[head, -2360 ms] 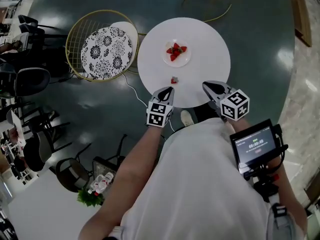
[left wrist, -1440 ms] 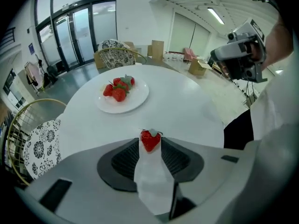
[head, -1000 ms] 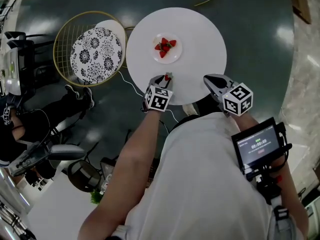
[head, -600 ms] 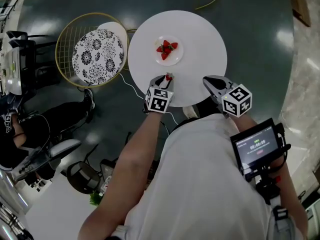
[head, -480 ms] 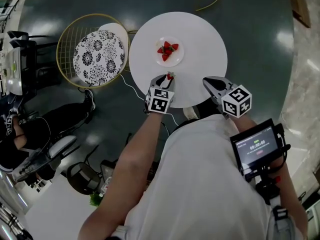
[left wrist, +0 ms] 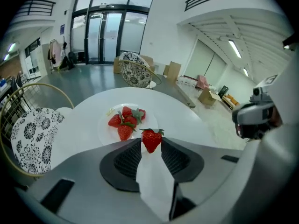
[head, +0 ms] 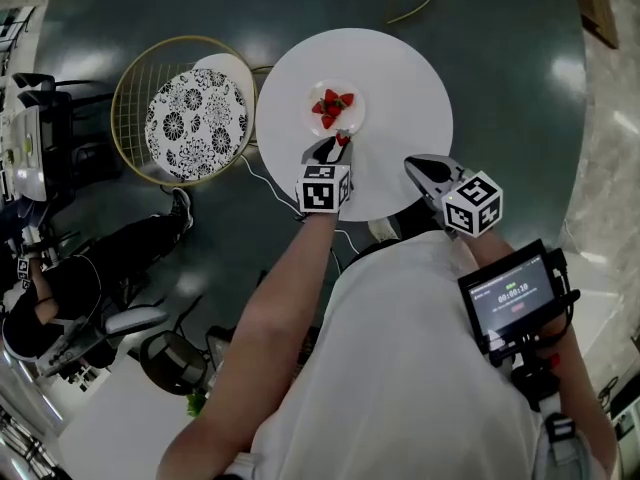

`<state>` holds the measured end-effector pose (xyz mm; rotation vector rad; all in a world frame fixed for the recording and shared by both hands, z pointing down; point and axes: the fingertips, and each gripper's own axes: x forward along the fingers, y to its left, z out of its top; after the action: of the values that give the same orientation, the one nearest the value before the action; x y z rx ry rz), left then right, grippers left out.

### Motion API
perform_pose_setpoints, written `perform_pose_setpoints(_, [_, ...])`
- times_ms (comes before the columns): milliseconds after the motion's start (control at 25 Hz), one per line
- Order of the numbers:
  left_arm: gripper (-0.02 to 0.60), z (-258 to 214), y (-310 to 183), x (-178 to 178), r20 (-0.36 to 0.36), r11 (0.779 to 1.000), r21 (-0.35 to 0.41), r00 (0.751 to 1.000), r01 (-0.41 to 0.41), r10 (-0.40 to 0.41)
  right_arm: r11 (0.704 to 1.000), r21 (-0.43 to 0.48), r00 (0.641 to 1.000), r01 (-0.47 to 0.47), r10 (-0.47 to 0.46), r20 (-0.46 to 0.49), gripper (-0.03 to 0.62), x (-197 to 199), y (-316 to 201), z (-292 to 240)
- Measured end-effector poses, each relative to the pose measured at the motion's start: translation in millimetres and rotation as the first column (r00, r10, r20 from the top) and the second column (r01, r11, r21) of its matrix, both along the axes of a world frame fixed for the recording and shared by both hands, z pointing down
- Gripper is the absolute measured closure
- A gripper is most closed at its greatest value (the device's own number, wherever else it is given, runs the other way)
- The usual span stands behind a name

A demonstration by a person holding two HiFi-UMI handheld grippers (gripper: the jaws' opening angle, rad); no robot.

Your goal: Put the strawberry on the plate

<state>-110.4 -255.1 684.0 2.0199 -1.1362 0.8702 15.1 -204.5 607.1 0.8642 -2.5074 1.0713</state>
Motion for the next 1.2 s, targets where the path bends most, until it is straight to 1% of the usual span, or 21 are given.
perform_pose_setpoints(160, [0.454, 4, -12, 5, -0.027, 0.997, -0.024, 0.997, 0.067, -0.068, 1.000, -0.007, 1.000, -0.016, 0.016, -0.008, 0.588, 5, 1, 2])
perform_pose_setpoints(280, [0.453, 7, -20, 4, -0.047, 0.988, -0.053, 0.988, 0.147, -0.150, 1.000, -0.010, 1.000, -0.026, 0.026, -0.015, 0.588, 9, 0, 3])
perform_pose_setpoints(400, [0.453, 11, -24, 6, -0.051, 0.977, -0.072, 0.978, 0.200, -0.204, 0.999, -0.011, 0.999, -0.032, 0.031, -0.022, 0.588, 11, 1, 4])
perform_pose_setpoints(480, [0.454, 14, -25, 6, -0.068, 0.966, -0.092, 0.966, 0.242, -0.249, 0.999, -0.011, 0.999, -0.036, 0.036, -0.022, 0.588, 12, 0, 5])
perform_pose_setpoints(600, [0.453, 15, -29, 3, -0.099, 0.941, -0.117, 0.939, 0.318, -0.330, 0.999, -0.010, 0.999, -0.043, 0.043, -0.019, 0.588, 12, -1, 3])
perform_pose_setpoints(720, [0.453, 14, -30, 2, -0.120, 0.918, -0.136, 0.913, 0.374, -0.390, 0.999, -0.010, 0.999, -0.048, 0.047, -0.022, 0.588, 11, -2, 2])
perform_pose_setpoints(920, [0.453, 17, -31, 0, -0.120, 0.893, -0.139, 0.888, 0.428, -0.444, 0.999, -0.010, 0.999, -0.049, 0.048, -0.024, 0.588, 12, -2, 3])
perform_pose_setpoints(1040, [0.453, 20, -30, 0, -0.115, 0.883, -0.152, 0.880, 0.443, -0.461, 0.999, -0.012, 0.999, -0.047, 0.047, -0.025, 0.588, 13, -2, 2])
perform_pose_setpoints(1120, [0.454, 21, -27, 1, -0.110, 0.883, -0.157, 0.881, 0.442, -0.460, 0.999, -0.011, 0.998, -0.049, 0.049, -0.030, 0.588, 14, -1, 2])
perform_pose_setpoints(1200, [0.453, 22, -25, 0, -0.109, 0.890, -0.148, 0.887, 0.431, -0.448, 0.999, -0.010, 0.998, -0.050, 0.049, -0.031, 0.588, 14, -1, 2])
